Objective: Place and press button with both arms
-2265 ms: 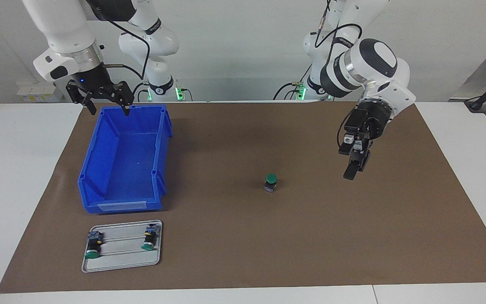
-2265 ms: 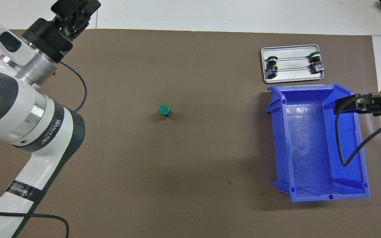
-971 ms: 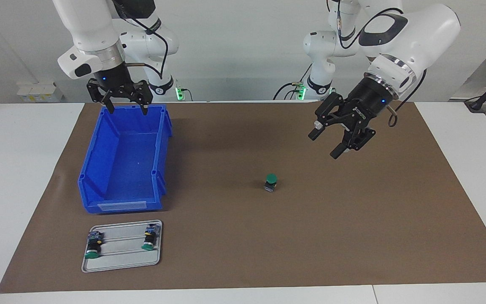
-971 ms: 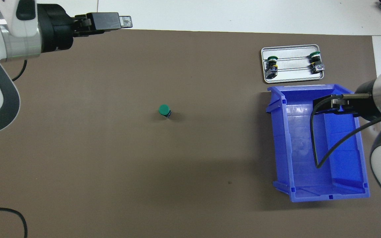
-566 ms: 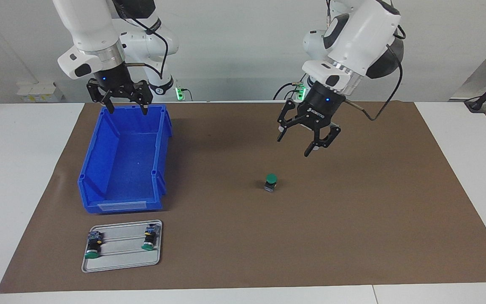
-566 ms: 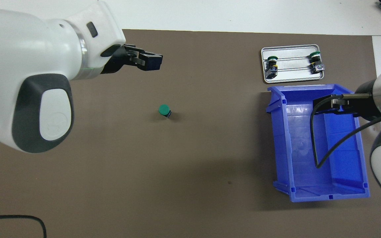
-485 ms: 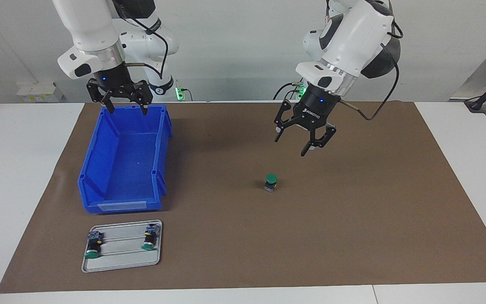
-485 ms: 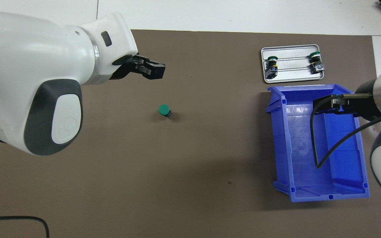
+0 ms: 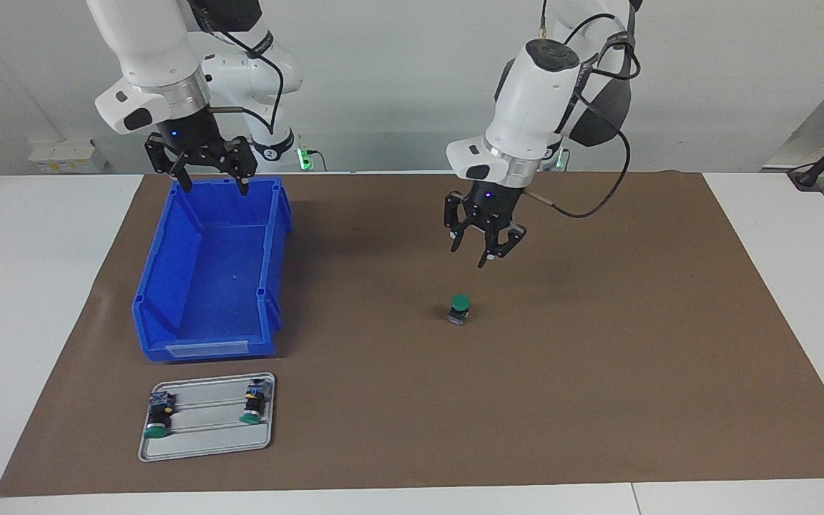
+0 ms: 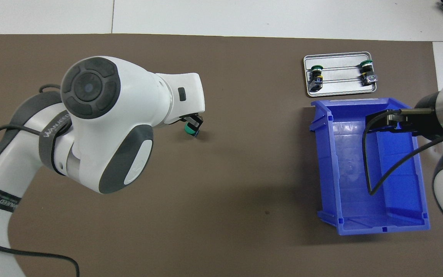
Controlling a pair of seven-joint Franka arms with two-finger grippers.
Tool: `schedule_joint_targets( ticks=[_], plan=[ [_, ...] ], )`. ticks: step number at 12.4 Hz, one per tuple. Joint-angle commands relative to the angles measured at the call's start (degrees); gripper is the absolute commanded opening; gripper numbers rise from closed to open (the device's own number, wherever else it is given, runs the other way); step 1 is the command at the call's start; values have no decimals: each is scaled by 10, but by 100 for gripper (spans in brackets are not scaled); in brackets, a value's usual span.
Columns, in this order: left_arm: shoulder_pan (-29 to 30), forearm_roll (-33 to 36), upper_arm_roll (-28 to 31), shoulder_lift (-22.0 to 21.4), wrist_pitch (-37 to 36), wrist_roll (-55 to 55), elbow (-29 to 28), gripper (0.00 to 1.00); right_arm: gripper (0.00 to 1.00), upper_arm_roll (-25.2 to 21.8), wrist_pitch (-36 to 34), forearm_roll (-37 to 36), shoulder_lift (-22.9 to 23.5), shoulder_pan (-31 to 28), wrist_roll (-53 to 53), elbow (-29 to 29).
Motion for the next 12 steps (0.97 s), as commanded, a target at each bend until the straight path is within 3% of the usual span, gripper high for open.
schedule_joint_targets(
  ticks=[1, 2, 7, 12],
  plan=[
    [-9, 20, 8, -18, 67, 27, -89, 13, 100, 4, 13, 9, -9, -9, 7, -11],
    [-9, 20, 8, -19, 83, 38, -113, 1, 100, 4, 14, 9, -9, -9, 7, -11],
    [-15, 52, 8, 9, 168, 50, -170, 0, 100, 4, 14, 9, -9, -9, 7, -11],
    [-16, 53, 8, 42, 221, 50, -174, 0, 100, 4, 14, 9, -9, -9, 8, -12]
  ],
)
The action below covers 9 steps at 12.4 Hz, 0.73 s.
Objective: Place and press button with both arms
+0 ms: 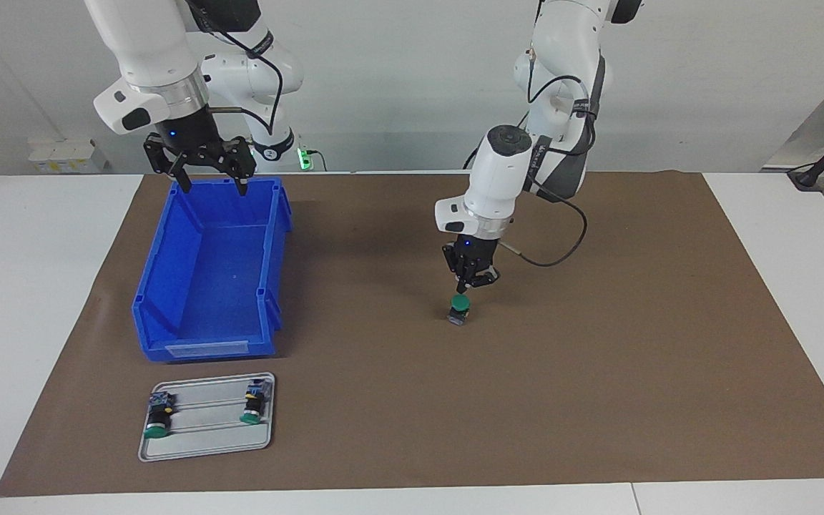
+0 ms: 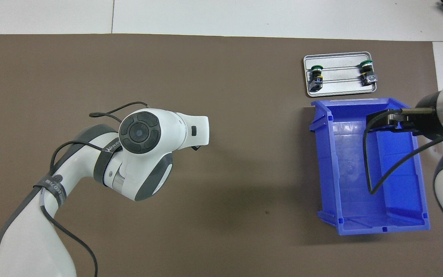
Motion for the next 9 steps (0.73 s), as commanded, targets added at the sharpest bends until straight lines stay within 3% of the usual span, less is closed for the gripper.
schedule_joint_targets(
  ticks=[1, 5, 7, 9],
  plan=[
    [-12, 12, 7, 16, 33, 2, -8, 0, 100, 4, 13, 9, -9, -7, 7, -12],
    [-14, 13, 7, 41, 49, 2, -12, 0, 99, 4, 13, 9, -9, -7, 7, -12],
    [-13, 13, 8, 40, 77, 6, -44, 0, 100, 4, 13, 9, -9, -6, 10, -12],
    [-11, 13, 9, 40, 80, 9, -39, 0, 100, 4, 13, 9, -9, -3, 15, -10]
  ],
)
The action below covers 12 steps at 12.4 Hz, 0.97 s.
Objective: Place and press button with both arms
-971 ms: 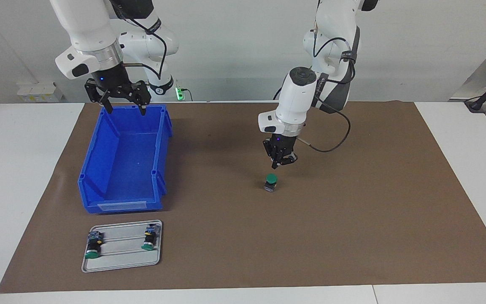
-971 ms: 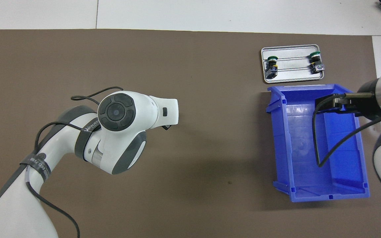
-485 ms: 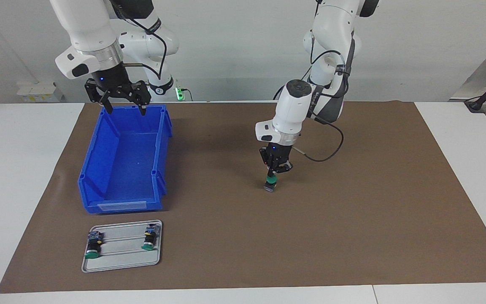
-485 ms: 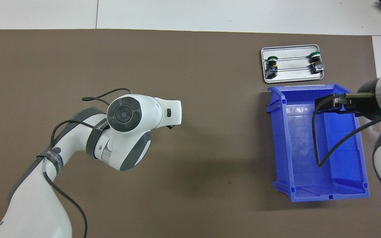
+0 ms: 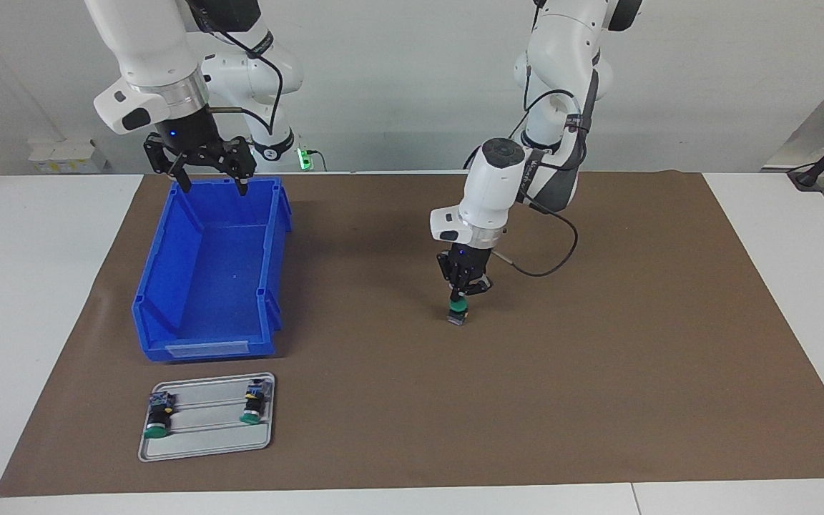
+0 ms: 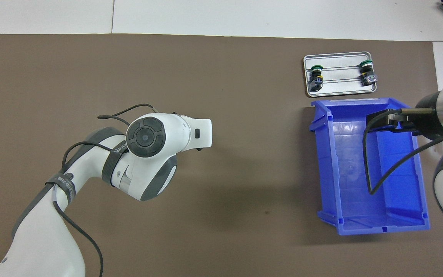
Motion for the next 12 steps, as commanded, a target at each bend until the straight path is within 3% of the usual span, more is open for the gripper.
schedule_joint_targets(
  ticks=[1, 3, 7, 9, 12],
  plan=[
    [-6, 10, 8, 24, 31, 7, -18, 1, 100, 4, 13, 9, -9, -3, 23, -10],
    [-2, 11, 9, 16, -1, 11, 10, 6, 99, 4, 16, 9, -8, -3, 26, -9],
    [9, 11, 13, -3, -196, 12, 152, 14, 99, 7, 16, 9, -7, -1, 47, -8],
    [31, 10, 13, -25, -269, 12, 196, 32, 99, 16, 23, 7, 4, 11, 78, -6],
    [83, 10, 13, -62, -339, 9, 217, 47, 98, 16, 58, 8, 20, 48, 138, -6]
  ],
)
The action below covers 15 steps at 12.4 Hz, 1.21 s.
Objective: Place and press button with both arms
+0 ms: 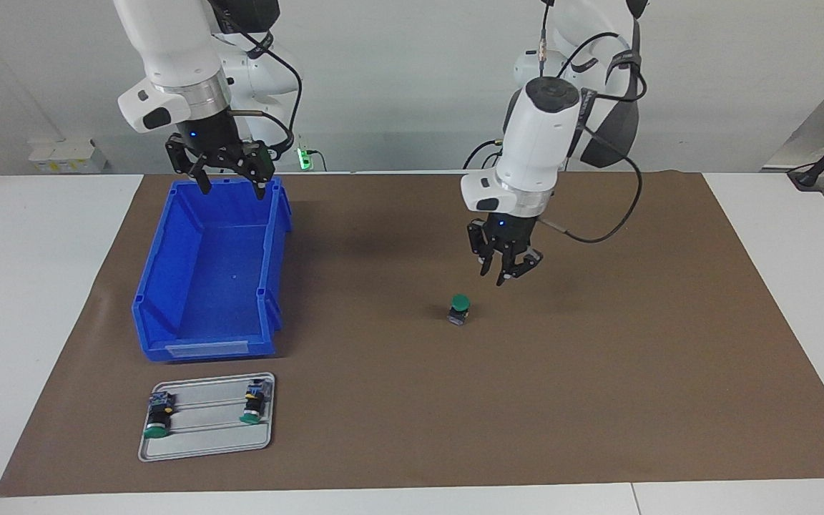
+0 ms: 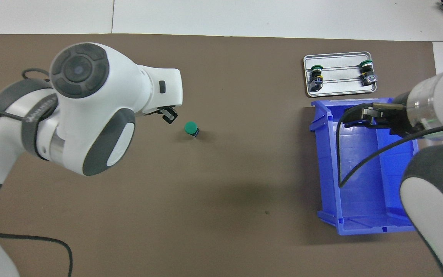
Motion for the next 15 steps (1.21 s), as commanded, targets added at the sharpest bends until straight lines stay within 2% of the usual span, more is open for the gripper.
schedule_joint_targets(
  ticks=[1, 3, 4, 5, 6, 10, 13, 15],
  plan=[
    [56, 9, -3, -43, -52, 0, 0, 61, 97, 2, 25, 7, 18, 21, 46, 0],
    [100, 9, -3, -73, -75, -1, 0, 76, 97, 2, 23, -7, 82, 74, 98, 55],
    [121, 9, -3, -90, -89, -1, -1, 78, 97, 2, 22, -12, 118, 90, 133, 87],
    [132, 9, -3, -95, -92, -2, -4, 97, 96, 2, 22, -13, 153, 104, 168, 124],
    [134, 9, -3, -103, -97, -2, -7, 100, 96, 1, 22, -15, 192, 127, 197, 163],
    [156, 9, -2, -124, -103, 4, -44, 100, 94, -2, 53, -39, 327, 200, 309, 281],
    [168, 9, -2, -151, -161, 4, -83, 100, 92, -6, 67, -58, 419, 244, 370, 366],
    [169, 9, -1, -157, -222, -8, -82, 100, 92, -7, 85, -71, 445, 261, 394, 372]
  ],
)
